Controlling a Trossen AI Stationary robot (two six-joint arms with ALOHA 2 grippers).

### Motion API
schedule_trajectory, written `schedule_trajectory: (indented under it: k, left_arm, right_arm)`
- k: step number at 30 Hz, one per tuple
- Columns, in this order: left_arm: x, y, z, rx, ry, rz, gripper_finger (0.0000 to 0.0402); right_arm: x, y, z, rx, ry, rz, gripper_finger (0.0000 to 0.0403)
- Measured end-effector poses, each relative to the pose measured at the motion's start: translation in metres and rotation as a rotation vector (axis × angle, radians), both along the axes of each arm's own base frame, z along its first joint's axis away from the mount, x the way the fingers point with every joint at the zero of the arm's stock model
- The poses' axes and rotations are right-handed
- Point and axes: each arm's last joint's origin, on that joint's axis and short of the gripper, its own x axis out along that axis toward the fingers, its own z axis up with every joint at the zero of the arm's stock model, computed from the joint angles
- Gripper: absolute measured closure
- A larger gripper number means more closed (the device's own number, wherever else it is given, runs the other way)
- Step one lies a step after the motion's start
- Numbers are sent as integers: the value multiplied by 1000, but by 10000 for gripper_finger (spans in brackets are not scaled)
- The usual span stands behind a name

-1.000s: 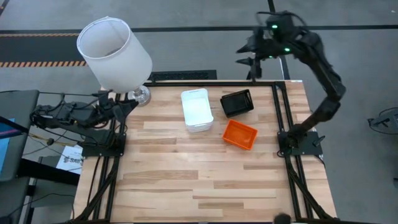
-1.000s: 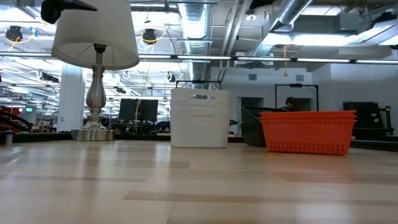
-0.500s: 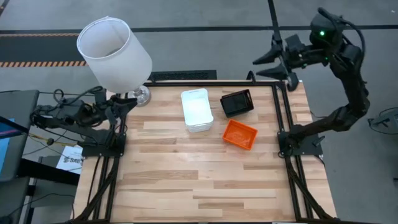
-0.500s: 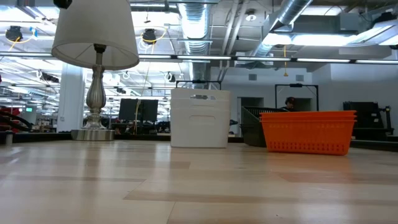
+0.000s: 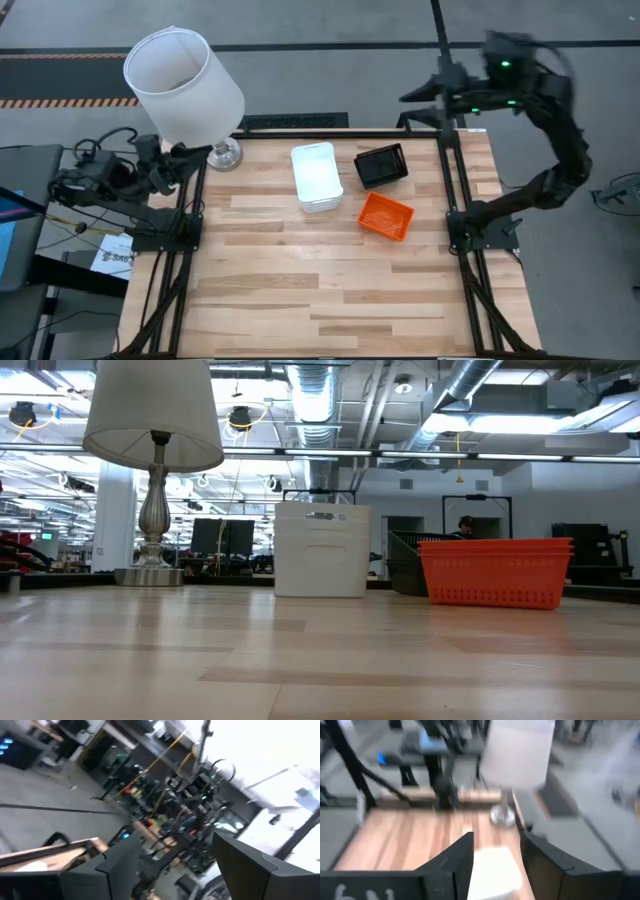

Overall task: Stack baskets by color
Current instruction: Stack the left black bin on the black bins

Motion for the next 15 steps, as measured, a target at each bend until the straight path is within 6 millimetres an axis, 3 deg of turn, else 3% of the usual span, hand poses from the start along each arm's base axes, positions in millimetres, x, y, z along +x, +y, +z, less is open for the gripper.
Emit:
schedule_trajectory:
  k: [6,11,15]
  left_arm:
    - [4,1,-18,-51,163,77,164]
    - [7,1,-30,-86,265,107,164]
    - [9,1,-35,-99,305,111,164]
  right_arm:
    - [39,-52,-55,99,269,-91,229]
    - [62,-97,-118,177,482,-116,236]
    - [68,-132,-175,288,635,-153,242]
